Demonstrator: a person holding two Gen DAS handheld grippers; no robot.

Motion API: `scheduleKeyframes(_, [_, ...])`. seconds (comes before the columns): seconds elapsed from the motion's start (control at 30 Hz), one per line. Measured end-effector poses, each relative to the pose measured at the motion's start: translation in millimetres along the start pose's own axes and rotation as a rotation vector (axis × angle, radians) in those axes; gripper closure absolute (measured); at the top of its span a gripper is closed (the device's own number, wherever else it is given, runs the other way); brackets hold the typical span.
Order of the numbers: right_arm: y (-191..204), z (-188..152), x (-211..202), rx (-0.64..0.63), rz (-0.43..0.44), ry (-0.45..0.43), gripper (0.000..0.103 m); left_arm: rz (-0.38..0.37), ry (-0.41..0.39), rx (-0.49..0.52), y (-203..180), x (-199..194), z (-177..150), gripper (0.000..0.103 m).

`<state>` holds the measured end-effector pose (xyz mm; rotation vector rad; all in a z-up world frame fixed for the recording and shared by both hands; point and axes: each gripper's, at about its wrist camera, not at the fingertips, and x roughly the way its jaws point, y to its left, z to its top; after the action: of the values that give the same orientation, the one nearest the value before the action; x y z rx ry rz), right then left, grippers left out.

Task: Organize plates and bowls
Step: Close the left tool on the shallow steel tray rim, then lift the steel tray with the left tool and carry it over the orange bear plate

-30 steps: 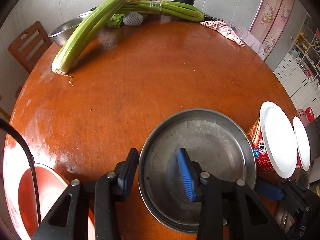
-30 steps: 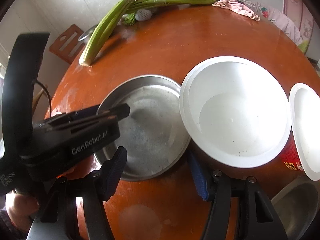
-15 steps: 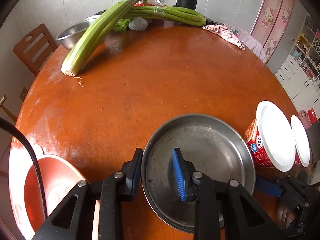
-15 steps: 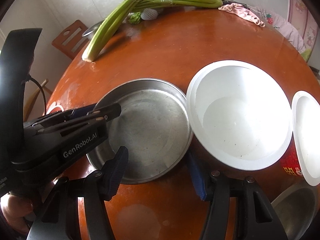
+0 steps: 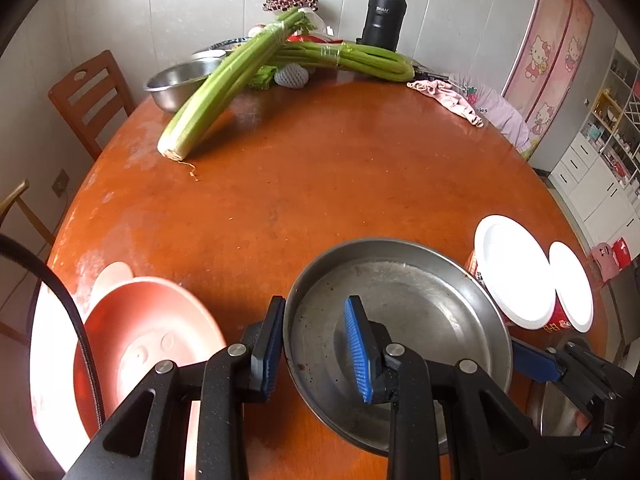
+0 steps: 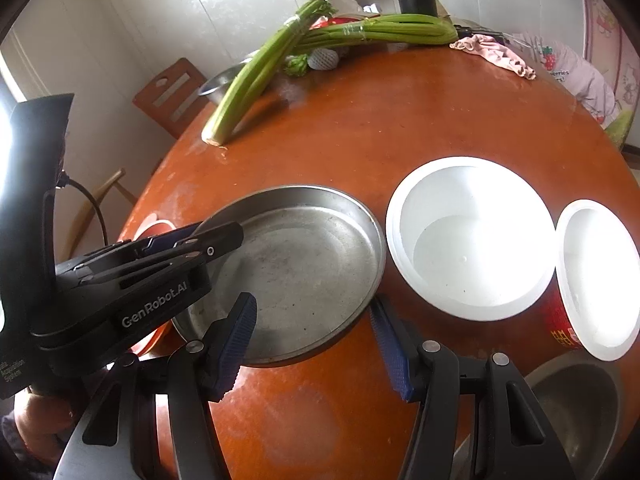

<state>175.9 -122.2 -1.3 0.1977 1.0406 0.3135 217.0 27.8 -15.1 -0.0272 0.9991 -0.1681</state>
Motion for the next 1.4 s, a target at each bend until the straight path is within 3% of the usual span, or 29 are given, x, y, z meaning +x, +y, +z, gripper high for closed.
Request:
scheduleKeyframes(0.47, [31.4, -17.0, -23.9, -0.065, 0.067, -0.029, 0.041, 0.05, -0.066, -0.048, 20.0, -46.4, -20.2, 0.073])
scheduleKeyframes(1.03, [91.6, -8.8, -44.8, -0.173, 0.142, -0.084, 0.041, 0.106, -0.164, -0.098, 66.3, -108.2, -24.0, 0.073])
scheduleKeyframes(1.4, [128.2, 1.6, -50.4, -0.26, 0.156, -0.129, 0.041, 0.116, -0.177, -0.143, 97.6, -115.3, -28.7, 0.073])
